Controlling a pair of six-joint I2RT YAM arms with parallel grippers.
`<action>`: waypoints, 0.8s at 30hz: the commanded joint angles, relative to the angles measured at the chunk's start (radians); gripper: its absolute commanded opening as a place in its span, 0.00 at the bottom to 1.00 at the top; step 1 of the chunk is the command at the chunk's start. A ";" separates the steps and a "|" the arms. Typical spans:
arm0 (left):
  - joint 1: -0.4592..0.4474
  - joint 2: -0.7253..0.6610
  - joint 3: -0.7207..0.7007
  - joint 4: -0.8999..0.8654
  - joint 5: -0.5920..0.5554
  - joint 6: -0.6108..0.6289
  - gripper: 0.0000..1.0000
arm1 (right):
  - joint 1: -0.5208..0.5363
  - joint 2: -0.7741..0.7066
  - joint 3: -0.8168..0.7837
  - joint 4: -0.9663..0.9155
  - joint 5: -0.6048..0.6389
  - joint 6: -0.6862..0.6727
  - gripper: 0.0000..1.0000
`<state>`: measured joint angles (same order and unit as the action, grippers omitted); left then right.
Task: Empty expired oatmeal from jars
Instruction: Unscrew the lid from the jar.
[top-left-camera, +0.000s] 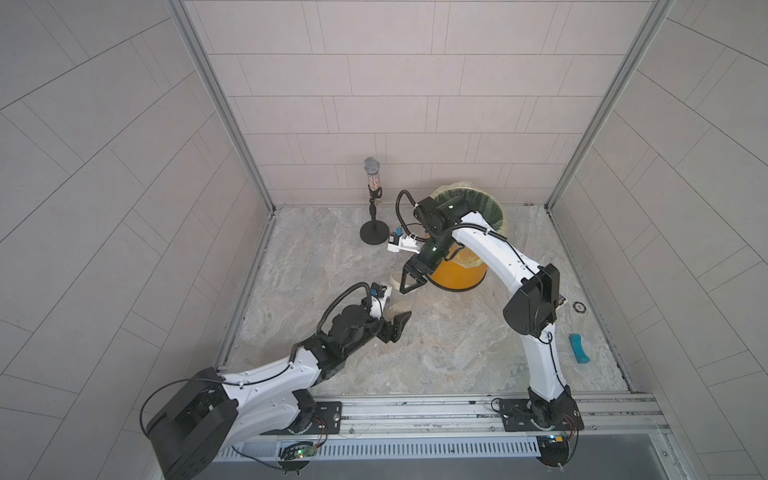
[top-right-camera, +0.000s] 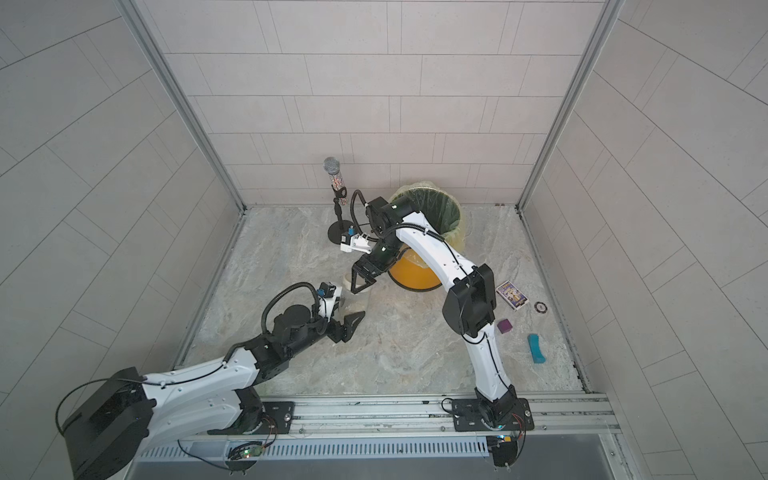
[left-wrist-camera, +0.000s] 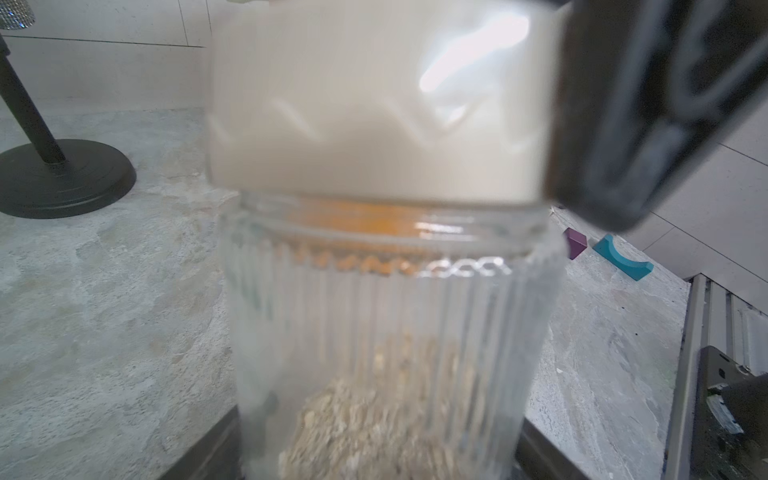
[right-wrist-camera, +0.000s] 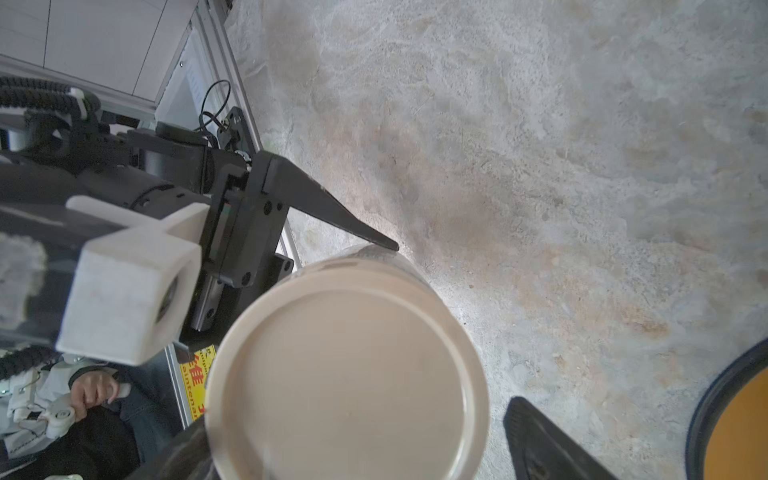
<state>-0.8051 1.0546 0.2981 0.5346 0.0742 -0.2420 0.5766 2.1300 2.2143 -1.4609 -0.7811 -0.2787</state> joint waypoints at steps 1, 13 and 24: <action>0.000 -0.015 0.051 0.128 -0.004 0.020 0.00 | 0.009 -0.034 0.007 0.035 0.012 0.083 1.00; 0.001 0.015 0.050 0.143 0.001 0.019 0.00 | 0.014 -0.040 0.004 0.047 -0.004 0.101 0.92; 0.000 -0.014 0.056 0.108 -0.014 0.027 0.00 | 0.015 -0.039 -0.011 0.028 -0.022 0.072 0.73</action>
<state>-0.8051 1.0771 0.3031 0.5396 0.0696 -0.2306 0.5884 2.1296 2.2116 -1.4021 -0.7876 -0.1871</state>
